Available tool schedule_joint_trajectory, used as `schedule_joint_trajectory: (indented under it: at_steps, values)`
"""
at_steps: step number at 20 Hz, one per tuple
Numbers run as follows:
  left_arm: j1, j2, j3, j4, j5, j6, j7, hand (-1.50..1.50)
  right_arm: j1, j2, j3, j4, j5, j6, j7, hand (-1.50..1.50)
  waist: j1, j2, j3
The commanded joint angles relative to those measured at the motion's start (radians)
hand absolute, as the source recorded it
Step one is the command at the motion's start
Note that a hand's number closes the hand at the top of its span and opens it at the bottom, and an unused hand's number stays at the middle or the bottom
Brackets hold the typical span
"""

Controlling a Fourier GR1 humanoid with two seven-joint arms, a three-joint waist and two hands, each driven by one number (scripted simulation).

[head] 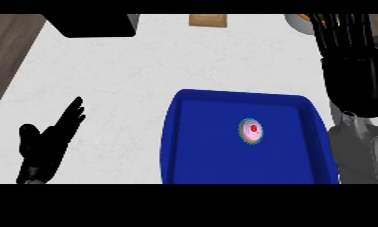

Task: Pick the cupcake from the tray and place it in the pot

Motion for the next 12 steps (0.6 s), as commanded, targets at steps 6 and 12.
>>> schedule_joint_trajectory:
  at_steps: [6,12]
  values:
    - [-0.108,-0.064,-0.066,0.011,-0.040,-0.066,-0.029,0.00,0.229,-0.081,0.313,0.134,0.371,-0.054,0.206,1.50,-0.027,0.001,-0.026]
    - [-0.111,-0.094,-0.068,0.061,-0.008,-0.097,-0.019,0.00,0.299,0.033,0.220,-0.010,0.713,-0.539,-0.124,-1.50,-0.064,-0.011,-0.020]
